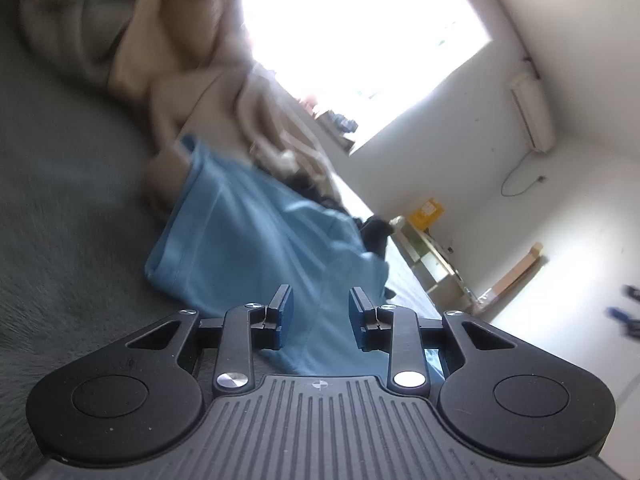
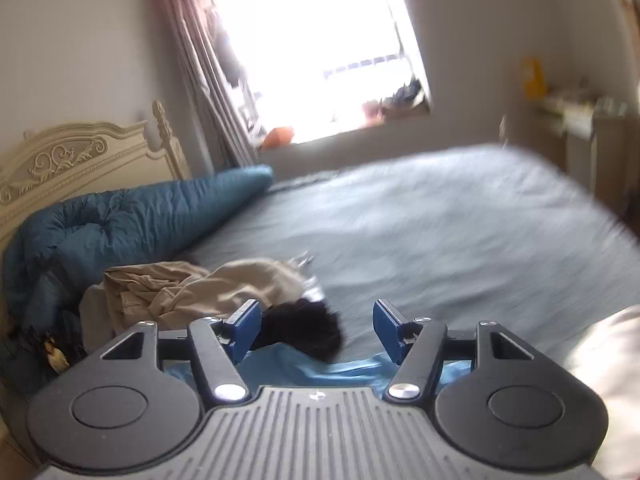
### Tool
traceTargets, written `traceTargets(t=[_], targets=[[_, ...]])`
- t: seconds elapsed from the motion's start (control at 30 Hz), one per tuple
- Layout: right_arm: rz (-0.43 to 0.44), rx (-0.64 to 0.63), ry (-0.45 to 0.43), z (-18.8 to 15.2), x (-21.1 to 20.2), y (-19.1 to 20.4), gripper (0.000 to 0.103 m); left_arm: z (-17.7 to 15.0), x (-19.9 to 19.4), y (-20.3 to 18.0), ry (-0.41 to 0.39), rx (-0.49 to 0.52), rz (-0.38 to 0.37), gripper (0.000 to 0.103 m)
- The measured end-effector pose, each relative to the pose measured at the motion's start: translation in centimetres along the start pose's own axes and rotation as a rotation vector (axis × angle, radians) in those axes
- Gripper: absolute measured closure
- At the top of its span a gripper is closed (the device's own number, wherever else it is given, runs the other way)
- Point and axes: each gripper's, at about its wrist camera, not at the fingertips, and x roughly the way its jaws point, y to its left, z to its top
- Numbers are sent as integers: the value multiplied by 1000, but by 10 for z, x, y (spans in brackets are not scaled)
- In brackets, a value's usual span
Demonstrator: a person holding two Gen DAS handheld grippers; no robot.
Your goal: Fold clothes
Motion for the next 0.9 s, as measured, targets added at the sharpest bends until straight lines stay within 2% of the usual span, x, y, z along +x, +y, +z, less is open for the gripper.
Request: traceTargets(t=[0.03, 0.1, 0.2, 0.27, 0.33, 0.43, 0.67, 0.8, 0.9], targets=[[-24, -33, -31, 1, -31, -1, 38, -1, -4, -8, -7, 22, 6, 72], [-73, -71, -54, -3, -67, -4, 38, -1, -6, -25, -3, 54, 9, 72], [-82, -87, -22, -18, -66, -13, 40, 4, 7, -60, 76, 112, 16, 72], [-51, -78, 40, -35, -31, -21, 43, 1, 27, -92, 143, 222, 40, 71], [-26, -68, 121, -55, 25, -27, 46, -5, 57, -121, 238, 293, 63, 71], [-27, -89, 197, -73, 104, -33, 49, -23, 107, -148, 354, 321, 86, 71], [-72, -180, 320, -99, 285, -43, 49, -51, 177, -151, 399, 336, 142, 71], [-108, -230, 356, -105, 317, -46, 50, -61, 195, -148, 389, 368, 170, 71], [-137, -266, 375, -110, 334, -49, 52, -66, 194, -146, 365, 394, 165, 71]])
